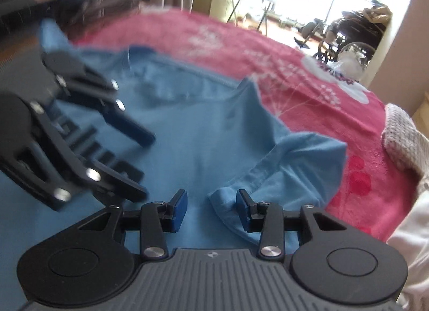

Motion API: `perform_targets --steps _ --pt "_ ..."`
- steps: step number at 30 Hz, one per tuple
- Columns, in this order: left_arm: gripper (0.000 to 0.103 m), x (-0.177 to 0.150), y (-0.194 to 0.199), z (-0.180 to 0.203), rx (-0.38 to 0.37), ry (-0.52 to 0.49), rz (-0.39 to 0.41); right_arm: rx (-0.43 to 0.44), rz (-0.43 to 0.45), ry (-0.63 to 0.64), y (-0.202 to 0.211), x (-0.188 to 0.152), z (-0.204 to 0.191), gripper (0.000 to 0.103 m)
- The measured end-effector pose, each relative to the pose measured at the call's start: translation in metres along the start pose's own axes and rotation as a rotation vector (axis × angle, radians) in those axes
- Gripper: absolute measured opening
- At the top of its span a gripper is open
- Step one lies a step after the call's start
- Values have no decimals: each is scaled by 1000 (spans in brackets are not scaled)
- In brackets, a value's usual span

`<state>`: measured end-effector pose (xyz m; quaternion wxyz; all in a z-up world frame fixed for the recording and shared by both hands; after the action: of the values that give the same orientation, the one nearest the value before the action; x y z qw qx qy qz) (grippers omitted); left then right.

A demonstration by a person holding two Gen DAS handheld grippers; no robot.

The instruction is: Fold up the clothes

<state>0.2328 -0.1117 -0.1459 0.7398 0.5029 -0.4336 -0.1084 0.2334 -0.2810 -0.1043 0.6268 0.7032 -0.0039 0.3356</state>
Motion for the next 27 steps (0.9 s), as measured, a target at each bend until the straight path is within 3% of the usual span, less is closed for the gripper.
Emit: perform_targets --steps 1,2,3,6,10,16,19,23,27 --pt "57 -1 0 1 5 -4 -2 -11 -1 4 -1 -1 -1 30" --pt "57 -2 0 1 9 -7 -4 -21 -1 8 -3 -1 -2 13" --pt "57 -2 0 1 10 -7 -5 -32 -2 12 -4 -2 -3 9" --pt "57 -3 0 1 16 -3 -12 -63 18 -25 1 -5 4 6" --pt "57 -4 0 0 24 -5 -16 -100 109 -297 35 -24 57 6" --pt "57 -5 -1 0 33 -4 -25 -96 136 -747 33 -74 137 6" --pt "57 -4 -1 0 34 -4 -27 -88 131 -905 28 -101 160 6" --pt "57 -4 -3 0 35 0 -29 -112 99 -989 18 -121 173 1" --pt "57 -3 -3 0 35 1 -27 -135 73 -970 17 -119 172 3"
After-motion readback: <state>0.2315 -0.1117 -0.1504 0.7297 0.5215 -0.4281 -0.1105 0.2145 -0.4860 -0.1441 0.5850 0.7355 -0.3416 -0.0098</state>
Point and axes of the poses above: each gripper's, at about its wrist camera, not at the fingertips, and y roughly against the way its jaws point, z to its right, x to its top, the point moved 3 cm from there along -y, roughly the way its jaws point, and after that the axes turned 15 degrees about -z, right-handed, at the moved point
